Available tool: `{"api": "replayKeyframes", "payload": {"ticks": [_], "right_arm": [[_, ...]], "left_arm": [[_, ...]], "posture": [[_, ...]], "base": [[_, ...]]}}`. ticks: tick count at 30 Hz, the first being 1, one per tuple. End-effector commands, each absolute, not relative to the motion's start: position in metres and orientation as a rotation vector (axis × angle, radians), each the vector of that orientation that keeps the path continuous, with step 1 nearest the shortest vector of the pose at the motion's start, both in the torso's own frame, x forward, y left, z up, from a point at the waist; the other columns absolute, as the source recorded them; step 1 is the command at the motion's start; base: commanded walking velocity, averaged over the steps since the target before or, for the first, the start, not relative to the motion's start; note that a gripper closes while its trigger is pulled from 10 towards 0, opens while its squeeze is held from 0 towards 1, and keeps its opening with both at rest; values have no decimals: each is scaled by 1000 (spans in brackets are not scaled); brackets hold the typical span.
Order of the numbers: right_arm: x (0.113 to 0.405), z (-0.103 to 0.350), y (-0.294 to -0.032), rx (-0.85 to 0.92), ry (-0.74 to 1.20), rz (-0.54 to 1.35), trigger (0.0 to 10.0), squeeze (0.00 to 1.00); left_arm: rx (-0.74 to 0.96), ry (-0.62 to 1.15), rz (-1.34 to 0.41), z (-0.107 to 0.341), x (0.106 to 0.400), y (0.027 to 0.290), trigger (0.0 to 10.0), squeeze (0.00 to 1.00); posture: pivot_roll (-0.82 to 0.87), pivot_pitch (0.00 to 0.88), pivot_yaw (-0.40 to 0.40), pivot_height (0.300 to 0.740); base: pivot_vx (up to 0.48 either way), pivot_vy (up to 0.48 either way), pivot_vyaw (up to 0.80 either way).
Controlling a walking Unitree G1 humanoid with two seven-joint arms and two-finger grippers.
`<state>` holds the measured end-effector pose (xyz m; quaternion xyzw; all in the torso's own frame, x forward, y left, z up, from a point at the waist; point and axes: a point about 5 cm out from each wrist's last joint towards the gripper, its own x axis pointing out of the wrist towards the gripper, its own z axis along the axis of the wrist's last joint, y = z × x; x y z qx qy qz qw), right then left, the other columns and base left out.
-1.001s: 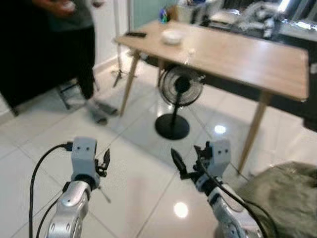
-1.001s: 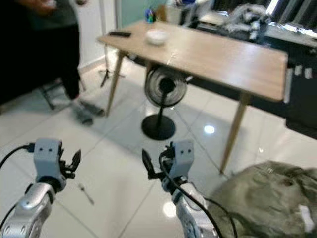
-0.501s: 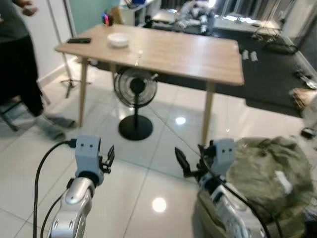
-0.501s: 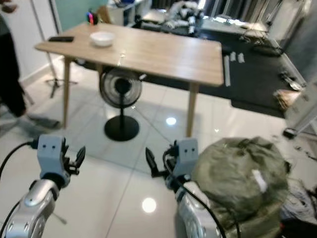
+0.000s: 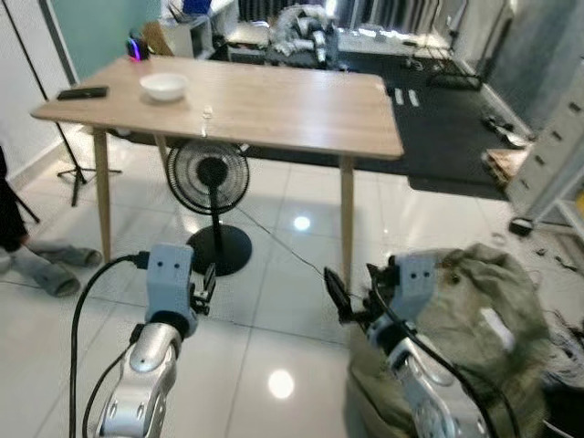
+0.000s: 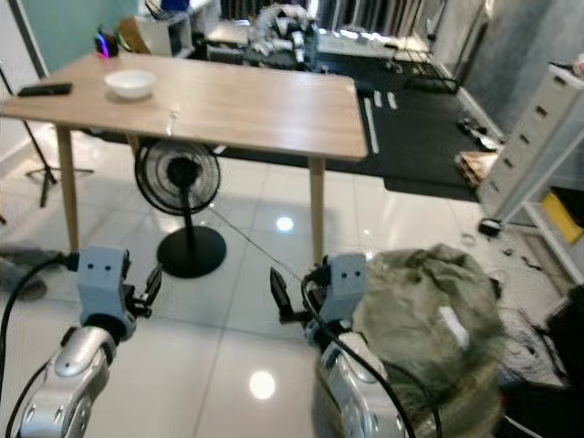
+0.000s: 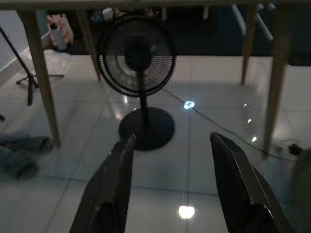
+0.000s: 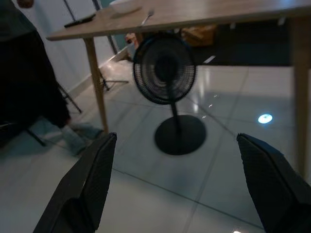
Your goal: Setting the table
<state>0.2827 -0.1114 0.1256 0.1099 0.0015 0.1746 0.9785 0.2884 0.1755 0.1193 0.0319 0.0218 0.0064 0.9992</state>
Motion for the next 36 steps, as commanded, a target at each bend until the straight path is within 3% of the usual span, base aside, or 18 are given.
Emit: {"api": "replayKeyframes", "payload": {"ticks": [1,31,36], "right_arm": [[283,123,-120,202,8,323,10000,0],[288,124,-121,200,-8,297,10000,0],[288,124,-121,199,-6,299,10000,0]], "left_arm": [[65,44,-7,119,289,169,10000,0],[68,-28,-44,139,294,163,10000,0],[65,-33,-44,140,294,162,10000,0]], "posture": [[-19,0,54,740],[-12,0,58,740],[-12,0,55,740]], "base": [[480,0,0],[480,0,0],[480,0,-800]]}}
